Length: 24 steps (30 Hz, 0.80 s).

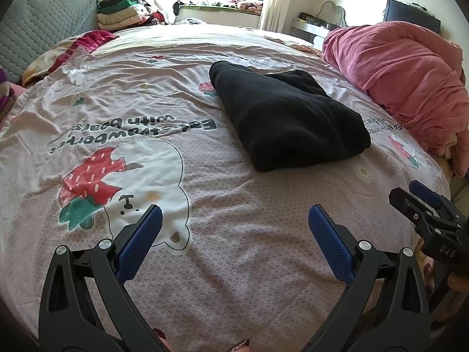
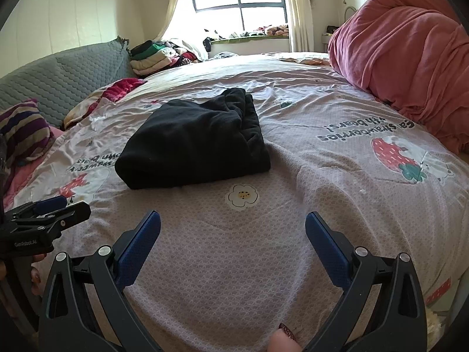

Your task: Fold small clothes

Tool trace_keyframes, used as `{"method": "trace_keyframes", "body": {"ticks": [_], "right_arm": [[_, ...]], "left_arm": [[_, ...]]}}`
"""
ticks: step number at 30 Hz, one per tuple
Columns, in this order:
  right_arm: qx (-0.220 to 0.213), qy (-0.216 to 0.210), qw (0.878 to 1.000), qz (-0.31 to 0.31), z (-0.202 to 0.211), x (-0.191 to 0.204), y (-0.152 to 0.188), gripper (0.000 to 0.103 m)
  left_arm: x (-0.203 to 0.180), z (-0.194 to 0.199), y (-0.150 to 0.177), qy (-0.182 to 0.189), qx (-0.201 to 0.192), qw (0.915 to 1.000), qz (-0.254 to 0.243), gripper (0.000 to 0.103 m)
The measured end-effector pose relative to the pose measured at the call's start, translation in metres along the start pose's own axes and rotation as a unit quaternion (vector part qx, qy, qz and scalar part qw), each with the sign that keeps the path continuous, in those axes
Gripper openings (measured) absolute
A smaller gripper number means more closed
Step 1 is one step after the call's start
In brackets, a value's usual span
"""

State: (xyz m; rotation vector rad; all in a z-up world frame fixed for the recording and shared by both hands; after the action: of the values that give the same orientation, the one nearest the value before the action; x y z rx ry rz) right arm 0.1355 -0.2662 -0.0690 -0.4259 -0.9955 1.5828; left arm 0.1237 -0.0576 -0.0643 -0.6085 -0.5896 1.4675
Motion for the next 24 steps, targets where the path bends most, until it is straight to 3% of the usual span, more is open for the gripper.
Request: {"method": "trace_keyframes", "body": {"ticks": [24], "right_arm": [[0.001,0.001,1.0,-0.002,-0.0003,-0.0011,0.0017,0.098]], "left_arm": [[-0.0028,0.0031,-0.0009,-0.008,-0.002,1.0,-0.005,0.093]]}}
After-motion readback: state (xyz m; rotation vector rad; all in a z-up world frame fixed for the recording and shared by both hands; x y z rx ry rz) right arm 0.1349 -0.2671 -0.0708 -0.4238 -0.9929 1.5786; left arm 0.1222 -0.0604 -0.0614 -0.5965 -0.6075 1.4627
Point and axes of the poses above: each gripper's, at about its wrist camera, not at the fingertips, and z roughly against the way its jaws point, x to its left, y to its underside, the point moved 9 cm from there along -z, roughly the way its jaws point, and after that the axes turned 11 degrees about -y, right-handed, at the moved point
